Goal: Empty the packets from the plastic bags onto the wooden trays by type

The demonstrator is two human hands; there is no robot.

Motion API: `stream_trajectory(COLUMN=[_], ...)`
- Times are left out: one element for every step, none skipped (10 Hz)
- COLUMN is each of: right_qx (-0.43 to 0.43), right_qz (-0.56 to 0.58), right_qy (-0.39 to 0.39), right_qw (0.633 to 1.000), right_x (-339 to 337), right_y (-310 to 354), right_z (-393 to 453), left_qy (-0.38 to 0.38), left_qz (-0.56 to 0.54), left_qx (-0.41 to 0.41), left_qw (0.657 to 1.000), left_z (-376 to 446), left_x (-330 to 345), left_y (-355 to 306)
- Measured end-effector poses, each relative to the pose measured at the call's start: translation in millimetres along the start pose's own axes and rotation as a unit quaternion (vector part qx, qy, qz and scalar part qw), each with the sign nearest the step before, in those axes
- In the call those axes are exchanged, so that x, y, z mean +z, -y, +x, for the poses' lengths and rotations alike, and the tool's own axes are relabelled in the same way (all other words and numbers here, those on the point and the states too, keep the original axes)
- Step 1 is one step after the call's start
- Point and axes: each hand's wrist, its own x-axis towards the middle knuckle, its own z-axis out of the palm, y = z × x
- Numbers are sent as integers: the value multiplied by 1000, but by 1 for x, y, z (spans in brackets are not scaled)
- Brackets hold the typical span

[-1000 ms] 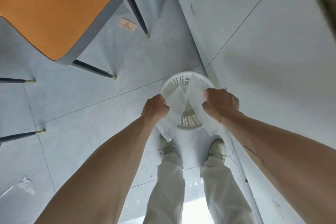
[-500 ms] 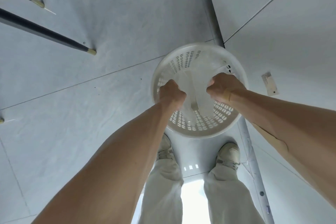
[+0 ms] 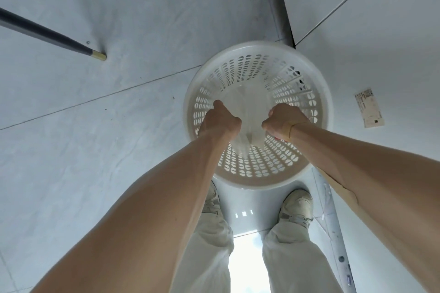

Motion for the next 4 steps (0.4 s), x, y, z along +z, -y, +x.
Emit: stream_trajectory(right_qx=[-1, -19, -46, -89], right_qz=[-4, -32, -59, -94], right_qy=[6, 14, 9, -22], right_qw=[1000, 999, 997, 991], right_x=[-6, -22, -40, -71], right_y=[4, 9, 14, 16], right_z=[-18, -59, -94, -155], left_qy=[1, 3, 2, 2], left_qz=[19, 46, 54, 69], left_qx=[0, 3, 10, 55], left_qw=[1000, 999, 998, 996], left_z=[-15, -49, -79, -139], left_x=[-6, -23, -44, -72], left_y=[-5, -11, -20, -34])
